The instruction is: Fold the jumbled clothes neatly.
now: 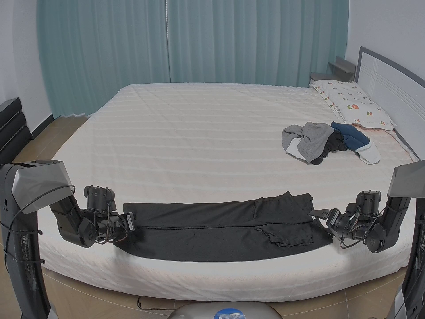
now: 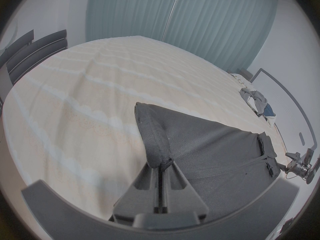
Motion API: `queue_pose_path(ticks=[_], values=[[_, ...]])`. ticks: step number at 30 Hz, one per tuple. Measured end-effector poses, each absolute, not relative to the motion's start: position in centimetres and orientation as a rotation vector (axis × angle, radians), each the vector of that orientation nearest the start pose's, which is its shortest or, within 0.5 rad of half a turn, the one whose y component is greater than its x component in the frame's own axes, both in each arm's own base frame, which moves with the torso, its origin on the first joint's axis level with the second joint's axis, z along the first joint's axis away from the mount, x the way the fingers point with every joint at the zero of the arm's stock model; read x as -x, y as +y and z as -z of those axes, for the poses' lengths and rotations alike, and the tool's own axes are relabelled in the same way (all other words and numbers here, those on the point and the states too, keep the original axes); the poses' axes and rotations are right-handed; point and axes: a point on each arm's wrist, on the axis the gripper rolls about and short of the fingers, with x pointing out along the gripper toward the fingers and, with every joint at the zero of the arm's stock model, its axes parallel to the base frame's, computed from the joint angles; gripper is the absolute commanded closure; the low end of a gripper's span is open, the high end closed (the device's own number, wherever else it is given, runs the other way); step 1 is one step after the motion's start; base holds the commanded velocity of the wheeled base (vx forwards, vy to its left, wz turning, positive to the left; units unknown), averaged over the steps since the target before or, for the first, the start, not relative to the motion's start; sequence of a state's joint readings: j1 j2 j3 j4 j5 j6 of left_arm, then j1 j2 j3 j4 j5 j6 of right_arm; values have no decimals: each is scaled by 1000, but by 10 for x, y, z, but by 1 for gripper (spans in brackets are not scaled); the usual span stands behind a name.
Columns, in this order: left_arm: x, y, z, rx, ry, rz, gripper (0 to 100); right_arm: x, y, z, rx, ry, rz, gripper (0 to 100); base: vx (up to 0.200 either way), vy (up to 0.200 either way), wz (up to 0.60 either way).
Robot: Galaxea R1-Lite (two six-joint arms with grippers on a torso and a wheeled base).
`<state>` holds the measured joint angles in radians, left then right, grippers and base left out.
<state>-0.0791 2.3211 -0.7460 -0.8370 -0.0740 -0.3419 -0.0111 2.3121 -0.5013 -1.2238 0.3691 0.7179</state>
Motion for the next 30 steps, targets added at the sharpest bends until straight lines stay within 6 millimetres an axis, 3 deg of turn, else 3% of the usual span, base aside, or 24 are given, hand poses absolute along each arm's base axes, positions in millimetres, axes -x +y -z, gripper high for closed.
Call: queue_pose_path(ticks=[7, 18, 25, 30], values=[[-353, -30, 23, 339, 749, 15, 100, -319, 5, 22, -801, 682, -127, 0, -86, 0, 0], [-359, -33, 20, 359, 727, 14, 100, -319, 4, 20, -801, 675, -128, 0, 0, 0, 0], [-371, -42, 12, 417, 671, -55, 100, -320, 3, 17, -801, 663, -129, 0, 0, 0, 0], [-375, -50, 9, 418, 655, -45, 100, -321, 2, 16, -801, 658, -128, 0, 0, -200, 0]])
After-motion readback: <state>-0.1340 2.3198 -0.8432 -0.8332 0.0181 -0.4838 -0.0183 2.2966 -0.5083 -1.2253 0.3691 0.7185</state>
